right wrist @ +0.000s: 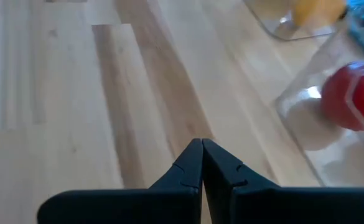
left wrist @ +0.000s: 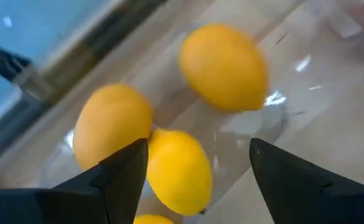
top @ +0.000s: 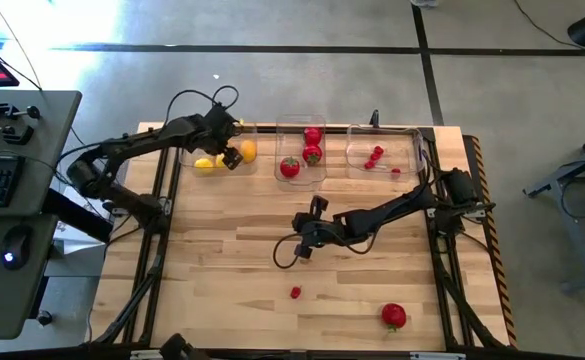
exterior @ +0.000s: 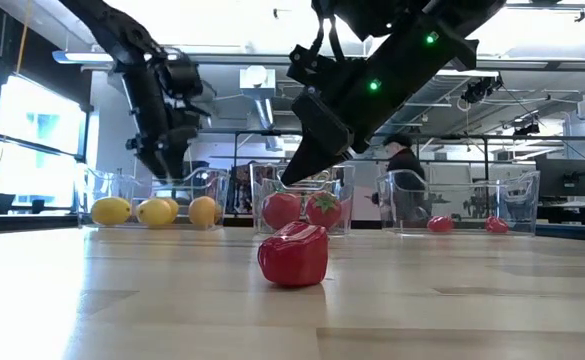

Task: Sort produce into baskets
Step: Put the chili pepper into the right transparent bin

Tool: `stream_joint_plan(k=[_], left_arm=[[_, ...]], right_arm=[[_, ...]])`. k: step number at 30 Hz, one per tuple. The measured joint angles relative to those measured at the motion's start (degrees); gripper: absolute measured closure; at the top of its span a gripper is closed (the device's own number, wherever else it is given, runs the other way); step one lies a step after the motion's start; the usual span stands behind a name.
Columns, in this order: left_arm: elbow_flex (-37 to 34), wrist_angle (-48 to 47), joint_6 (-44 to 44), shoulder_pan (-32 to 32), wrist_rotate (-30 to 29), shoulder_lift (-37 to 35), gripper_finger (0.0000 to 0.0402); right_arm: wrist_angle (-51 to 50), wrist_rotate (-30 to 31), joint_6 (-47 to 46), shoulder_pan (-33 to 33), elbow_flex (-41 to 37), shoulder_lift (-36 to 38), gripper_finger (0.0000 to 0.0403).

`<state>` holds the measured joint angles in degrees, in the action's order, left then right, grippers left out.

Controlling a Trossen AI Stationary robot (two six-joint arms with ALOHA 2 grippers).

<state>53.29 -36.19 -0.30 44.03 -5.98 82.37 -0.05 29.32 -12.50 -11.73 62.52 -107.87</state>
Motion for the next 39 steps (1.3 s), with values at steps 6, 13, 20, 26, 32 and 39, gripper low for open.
stream_joint_plan(k=[6,13,20,26,32,39], left_arm=[[-0.2,4.9,-0.6,-7.0,-1.3,-7.9,0.0134],[-9.4,24.9,-2.2,-20.1,-2.7,-17.3,0.0148],[-20.6,46.8,-1.3,-32.8,-9.4,-21.3,0.0176],[-27.6,55.9,-0.2,-39.9,-14.2,-20.4,0.0199],[-35.6,63.5,-5.1,-42.5,-16.8,-18.1,0.0241],[-40.8,74.9,-3.7,-46.4,-15.6,-16.3,0.0325]], right_arm=[[3.7,2.2,1.0,0.2,-2.7,0.0,0.0403],[11.2,0.6,1.0,0.6,-7.2,0.2,0.0403],[11.5,0.1,1.0,0.6,-7.3,0.3,0.0403],[9.8,-0.8,1.0,0.3,-7.3,1.4,0.0403],[6.4,-0.4,1.0,-0.1,-7.3,3.5,0.0403],[-0.5,0.2,0.2,-3.5,-7.3,7.1,0.0403]])
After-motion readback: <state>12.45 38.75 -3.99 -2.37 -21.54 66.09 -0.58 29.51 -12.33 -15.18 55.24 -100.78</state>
